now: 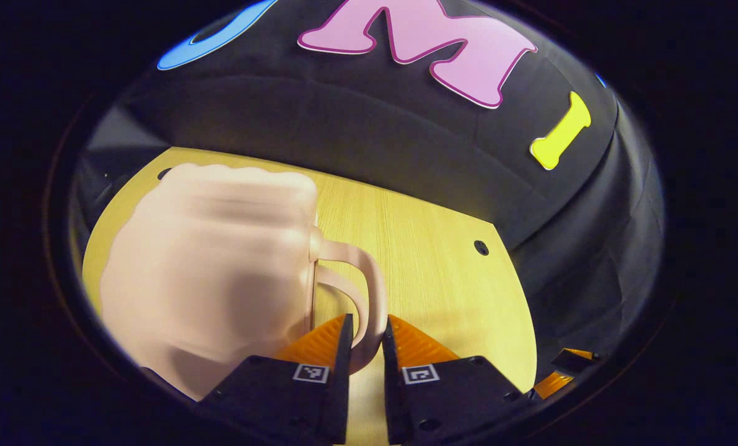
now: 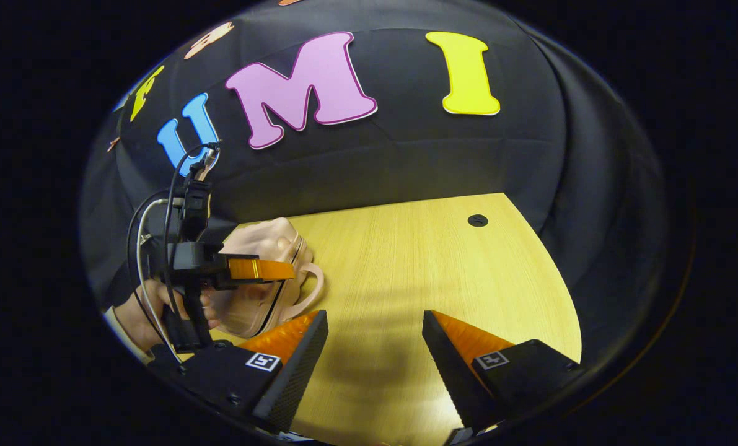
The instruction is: First open the suitcase, pack the skin care products into it, and then close the suitcase.
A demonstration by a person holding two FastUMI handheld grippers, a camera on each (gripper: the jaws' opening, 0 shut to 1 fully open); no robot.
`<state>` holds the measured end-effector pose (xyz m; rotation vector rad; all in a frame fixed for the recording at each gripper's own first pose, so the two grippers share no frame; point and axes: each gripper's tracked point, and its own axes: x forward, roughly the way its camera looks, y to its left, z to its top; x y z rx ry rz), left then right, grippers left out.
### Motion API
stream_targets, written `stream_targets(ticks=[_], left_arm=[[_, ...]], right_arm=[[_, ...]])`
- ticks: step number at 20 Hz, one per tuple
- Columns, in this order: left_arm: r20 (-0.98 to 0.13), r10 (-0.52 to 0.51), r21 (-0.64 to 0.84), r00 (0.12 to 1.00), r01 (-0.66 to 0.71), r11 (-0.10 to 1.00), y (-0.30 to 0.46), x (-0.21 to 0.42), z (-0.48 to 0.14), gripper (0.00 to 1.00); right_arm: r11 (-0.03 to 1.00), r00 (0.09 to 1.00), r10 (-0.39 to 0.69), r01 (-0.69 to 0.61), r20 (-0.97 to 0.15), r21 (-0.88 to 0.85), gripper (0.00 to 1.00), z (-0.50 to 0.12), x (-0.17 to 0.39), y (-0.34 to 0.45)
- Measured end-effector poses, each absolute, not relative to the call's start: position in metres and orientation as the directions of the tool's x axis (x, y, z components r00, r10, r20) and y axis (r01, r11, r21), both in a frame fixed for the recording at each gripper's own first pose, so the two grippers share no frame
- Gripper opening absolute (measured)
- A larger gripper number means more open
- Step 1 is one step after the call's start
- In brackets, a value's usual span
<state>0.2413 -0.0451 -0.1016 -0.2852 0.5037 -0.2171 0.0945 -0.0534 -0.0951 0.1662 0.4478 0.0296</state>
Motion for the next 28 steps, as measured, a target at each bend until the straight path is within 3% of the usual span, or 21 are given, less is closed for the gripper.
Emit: stream_targets(ticks=[1, 2, 4, 8, 12, 21, 28], left_arm=[[-0.405, -0.285, -0.333, 0.869, 0.15, 0.931, -0.047, 0.235, -0.091, 0.51], [-0.362, -0.286, -0.326, 0.887, 0.167, 0.93, -0.046, 0.225, -0.077, 0.63], [-0.248, -0.255, -0.259, 0.935, 0.19, 0.947, -0.033, 0.194, -0.045, 0.98], [-0.035, -0.14, -0.099, 0.99, 0.136, 0.986, -0.011, 0.124, 0.019, 0.96], [0.08, -0.102, -0.039, 0.992, 0.106, 0.994, -0.001, 0.061, 0.051, 0.96], [0.155, 0.004, -0.105, 0.988, 0.013, 0.994, 0.062, -0.04, 0.036, 0.96], [0.144, 0.058, -0.122, 0.988, -0.04, 0.992, 0.094, -0.065, 0.023, 0.96]], right_arm=[[0.987, 0.903, 0.067, 0.003, -0.424, 0.162, 0.97, -0.092, 0.094, -0.051], [0.988, 0.907, 0.066, 0.0, -0.417, 0.155, 0.97, -0.087, 0.092, -0.047], [0.989, 0.918, 0.059, -0.001, -0.393, 0.146, 0.98, -0.076, 0.087, -0.041], [0.985, 0.933, 0.058, 0.004, -0.355, 0.171, 0.97, -0.054, 0.069, -0.022], [0.992, 0.952, 0.058, -0.022, -0.301, 0.122, 0.97, -0.026, 0.043, 0.004], [0.991, 0.984, 0.115, -0.105, -0.136, 0.079, 0.97, 0.019, -0.008, 0.072], [0.987, 0.979, 0.159, -0.154, -0.123, 0.054, 0.97, 0.019, -0.018, 0.104]])
